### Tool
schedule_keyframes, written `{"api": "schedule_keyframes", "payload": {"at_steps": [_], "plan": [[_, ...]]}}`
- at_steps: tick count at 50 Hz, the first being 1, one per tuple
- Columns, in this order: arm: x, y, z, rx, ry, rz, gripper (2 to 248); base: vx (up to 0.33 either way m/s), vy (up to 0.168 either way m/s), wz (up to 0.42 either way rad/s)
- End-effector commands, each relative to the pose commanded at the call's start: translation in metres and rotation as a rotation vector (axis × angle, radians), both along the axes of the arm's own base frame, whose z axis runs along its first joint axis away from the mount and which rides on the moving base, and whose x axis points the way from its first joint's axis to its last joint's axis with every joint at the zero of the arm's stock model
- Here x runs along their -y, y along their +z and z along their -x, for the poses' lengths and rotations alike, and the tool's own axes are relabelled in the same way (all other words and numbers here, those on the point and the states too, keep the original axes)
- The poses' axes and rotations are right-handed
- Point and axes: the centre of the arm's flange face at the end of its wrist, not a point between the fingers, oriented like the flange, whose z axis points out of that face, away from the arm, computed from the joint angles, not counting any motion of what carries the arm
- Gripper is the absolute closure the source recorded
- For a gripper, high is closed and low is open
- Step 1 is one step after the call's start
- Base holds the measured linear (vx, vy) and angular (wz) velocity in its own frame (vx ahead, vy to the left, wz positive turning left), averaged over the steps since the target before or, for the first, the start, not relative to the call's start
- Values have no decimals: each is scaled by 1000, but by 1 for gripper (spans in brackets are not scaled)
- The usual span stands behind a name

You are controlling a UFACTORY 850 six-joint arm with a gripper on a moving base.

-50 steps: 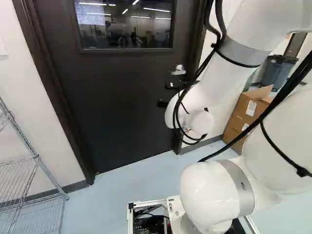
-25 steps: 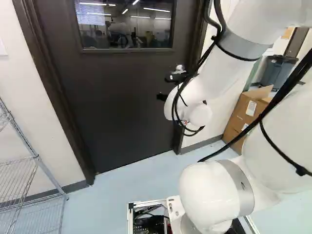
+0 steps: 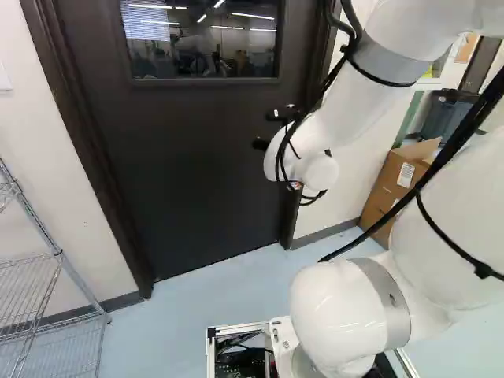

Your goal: Open the door and move inside

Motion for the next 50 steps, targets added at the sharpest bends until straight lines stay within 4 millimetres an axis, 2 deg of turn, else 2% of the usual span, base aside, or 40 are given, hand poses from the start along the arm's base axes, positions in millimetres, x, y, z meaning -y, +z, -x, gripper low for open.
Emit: {"api": "schedule_keyframes", "payload": {"at_steps": [50], "plan": [[1,54,-59,110,42,38,3,0,0,0]]}}
